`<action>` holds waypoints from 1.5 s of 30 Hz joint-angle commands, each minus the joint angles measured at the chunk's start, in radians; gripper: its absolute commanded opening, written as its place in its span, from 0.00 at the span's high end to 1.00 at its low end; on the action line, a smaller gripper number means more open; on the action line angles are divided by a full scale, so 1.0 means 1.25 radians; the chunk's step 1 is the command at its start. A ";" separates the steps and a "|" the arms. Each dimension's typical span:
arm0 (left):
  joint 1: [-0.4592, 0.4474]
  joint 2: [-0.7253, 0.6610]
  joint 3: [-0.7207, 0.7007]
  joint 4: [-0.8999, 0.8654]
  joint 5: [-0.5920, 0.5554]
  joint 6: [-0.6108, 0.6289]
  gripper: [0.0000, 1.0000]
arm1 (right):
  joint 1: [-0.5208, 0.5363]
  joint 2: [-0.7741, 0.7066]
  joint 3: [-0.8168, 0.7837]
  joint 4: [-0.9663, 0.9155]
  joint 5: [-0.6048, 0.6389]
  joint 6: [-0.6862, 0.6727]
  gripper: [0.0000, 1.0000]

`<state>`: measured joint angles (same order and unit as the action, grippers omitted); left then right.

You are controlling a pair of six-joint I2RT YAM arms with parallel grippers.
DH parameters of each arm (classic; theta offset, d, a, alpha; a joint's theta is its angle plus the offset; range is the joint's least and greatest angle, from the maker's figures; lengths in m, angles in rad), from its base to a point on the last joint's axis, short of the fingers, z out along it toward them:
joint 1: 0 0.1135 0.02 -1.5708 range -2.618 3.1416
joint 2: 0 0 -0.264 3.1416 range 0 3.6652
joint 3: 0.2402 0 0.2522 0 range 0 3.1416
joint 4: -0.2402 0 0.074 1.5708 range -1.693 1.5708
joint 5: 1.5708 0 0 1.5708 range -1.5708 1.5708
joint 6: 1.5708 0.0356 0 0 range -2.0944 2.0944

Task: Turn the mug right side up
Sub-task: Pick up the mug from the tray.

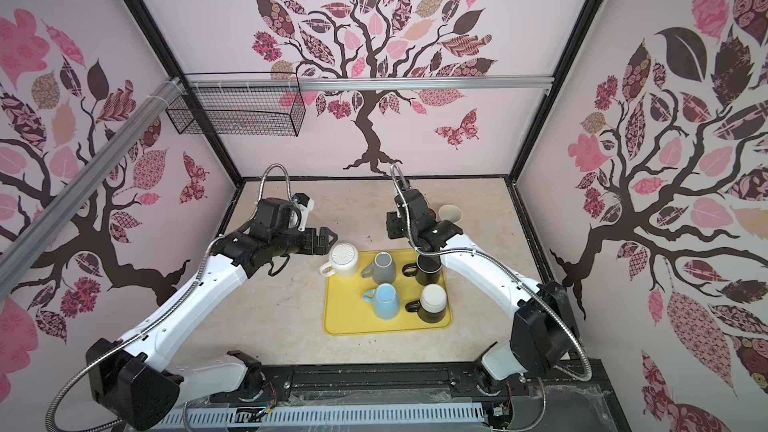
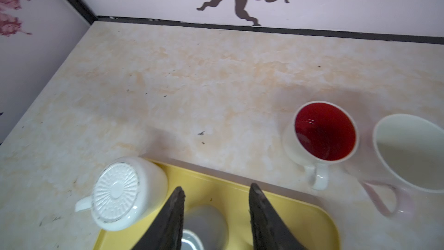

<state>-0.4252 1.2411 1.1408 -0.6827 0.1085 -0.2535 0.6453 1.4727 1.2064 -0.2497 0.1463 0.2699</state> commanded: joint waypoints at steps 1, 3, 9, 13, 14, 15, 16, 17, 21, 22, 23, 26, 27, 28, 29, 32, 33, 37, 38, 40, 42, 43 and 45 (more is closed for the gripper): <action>0.002 -0.027 0.041 -0.071 -0.076 0.076 0.05 | 0.030 -0.046 -0.034 0.037 -0.021 0.014 0.54; 0.004 -0.052 0.036 -0.090 -0.080 0.108 0.06 | 0.039 -0.051 -0.053 0.058 -0.038 0.023 0.55; 0.006 -0.156 -0.065 -0.029 -0.045 0.228 0.11 | 0.059 -0.050 -0.087 0.081 -0.050 0.022 0.56; 0.011 -0.209 -0.135 0.017 0.011 0.269 0.14 | 0.063 -0.048 -0.101 0.103 -0.057 0.024 0.56; 0.018 -0.210 -0.145 0.029 0.039 0.268 0.16 | 0.063 -0.050 -0.106 0.111 -0.055 0.025 0.57; 0.027 -0.208 -0.159 0.041 0.062 0.259 0.19 | 0.063 -0.050 -0.114 0.122 -0.055 0.025 0.57; 0.035 -0.200 -0.169 0.050 0.081 0.250 0.21 | 0.064 -0.052 -0.118 0.129 -0.055 0.024 0.57; 0.047 -0.182 -0.172 0.052 0.103 0.242 0.23 | 0.064 -0.053 -0.123 0.135 -0.055 0.024 0.57; 0.070 -0.084 -0.133 0.034 0.199 0.225 0.34 | 0.063 -0.057 -0.145 0.159 -0.065 0.025 0.57; 0.071 -0.066 -0.129 0.033 0.212 0.226 0.37 | 0.063 -0.058 -0.150 0.164 -0.068 0.027 0.57; 0.072 -0.049 -0.122 0.032 0.230 0.226 0.40 | 0.064 -0.059 -0.158 0.172 -0.067 0.028 0.57; 0.072 -0.015 -0.118 0.031 0.246 0.225 0.44 | 0.063 -0.063 -0.188 0.206 -0.057 0.028 0.57; 0.072 -0.010 -0.121 0.032 0.246 0.224 0.45 | 0.063 -0.063 -0.194 0.211 -0.053 0.027 0.57; 0.072 -0.007 -0.123 0.030 0.246 0.222 0.45 | 0.063 -0.061 -0.197 0.212 -0.048 0.025 0.58; 0.072 -0.003 -0.127 0.029 0.242 0.221 0.45 | 0.064 -0.058 -0.198 0.212 -0.042 0.022 0.58; 0.068 0.003 -0.134 0.027 0.210 0.222 0.45 | 0.064 -0.051 -0.201 0.222 -0.040 0.020 0.58; 0.067 0.006 -0.140 0.032 0.195 0.219 0.45 | 0.064 -0.048 -0.201 0.225 -0.040 0.020 0.58; 0.054 0.039 -0.139 0.025 0.146 0.225 0.41 | 0.064 -0.036 -0.203 0.229 -0.035 0.014 0.58; 0.052 0.048 -0.136 0.023 0.145 0.226 0.41 | 0.064 -0.035 -0.201 0.228 -0.033 0.011 0.58; 0.051 0.059 -0.134 0.023 0.131 0.227 0.41 | 0.063 -0.039 -0.202 0.229 -0.028 0.009 0.58; 0.051 0.068 -0.134 0.025 0.125 0.229 0.41 | 0.063 -0.044 -0.207 0.236 -0.032 0.009 0.58; 0.050 0.076 -0.131 0.025 0.125 0.231 0.41 | 0.063 -0.046 -0.210 0.241 -0.037 0.008 0.58; 0.051 0.089 -0.129 0.023 0.118 0.231 0.40 | 0.064 -0.047 -0.212 0.243 -0.042 0.010 0.58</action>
<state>-0.3599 1.3396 0.9630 -0.6594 0.2787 0.0265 0.7189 1.4380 0.9390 0.0284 0.0902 0.2913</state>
